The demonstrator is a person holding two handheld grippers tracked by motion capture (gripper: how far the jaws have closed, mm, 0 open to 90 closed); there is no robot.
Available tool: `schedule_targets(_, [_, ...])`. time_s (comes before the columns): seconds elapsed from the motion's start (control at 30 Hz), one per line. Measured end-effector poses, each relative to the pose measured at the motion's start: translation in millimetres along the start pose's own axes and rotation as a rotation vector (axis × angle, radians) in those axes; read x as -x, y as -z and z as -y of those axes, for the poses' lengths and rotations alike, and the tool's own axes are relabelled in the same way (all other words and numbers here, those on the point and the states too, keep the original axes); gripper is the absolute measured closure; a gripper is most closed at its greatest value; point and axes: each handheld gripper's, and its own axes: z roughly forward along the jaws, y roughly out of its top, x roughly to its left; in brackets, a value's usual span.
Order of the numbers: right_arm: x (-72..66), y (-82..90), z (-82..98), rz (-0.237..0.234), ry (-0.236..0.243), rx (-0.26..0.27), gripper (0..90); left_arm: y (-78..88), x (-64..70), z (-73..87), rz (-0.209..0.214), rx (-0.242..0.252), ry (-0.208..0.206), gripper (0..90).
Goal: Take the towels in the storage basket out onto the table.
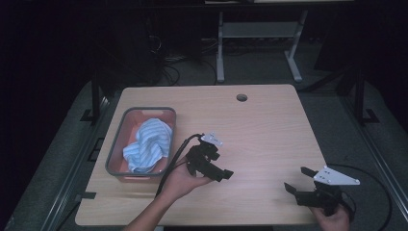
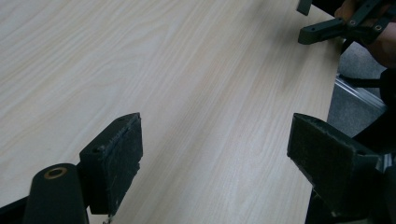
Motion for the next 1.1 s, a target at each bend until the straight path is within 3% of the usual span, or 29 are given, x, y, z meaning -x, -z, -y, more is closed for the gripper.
schedule_targets(0.1, [-0.1, -0.6, -0.1, 0.000, -0.005, 0.001, 14.5, 6.0, -4.9, -4.2, -0.002, -0.009, 0.000, 17.9])
schedule_targets(0.17, [-0.1, -1.5, -0.6, -0.008, -0.003, -0.007, 14.6, 10.6, -9.8, -6.3, 0.018, -0.004, 0.006, 17.9])
schedule_targets(0.33, [-1.1, -1.3, -1.3, -0.002, -0.007, 0.007, 14.5, 23.7, -16.5, -12.0, -0.027, -0.012, 0.002, 17.9])
schedule_targets(0.53, [-0.5, -1.9, -0.8, -0.003, -0.005, -0.004, 14.5, 37.0, -24.1, -19.6, -0.032, -0.006, 0.010, 17.9])
schedule_targets(0.73, [-1.7, -0.3, -0.7, 0.001, 0.000, 0.002, 14.5, 46.0, -31.0, -20.7, -0.030, 0.006, 0.041, 18.0])
schedule_targets(1.1, [-1.9, 1.8, -1.4, 0.010, 0.001, 0.003, 14.5, 75.7, -59.1, -18.1, -0.091, 0.021, 0.107, 18.0])
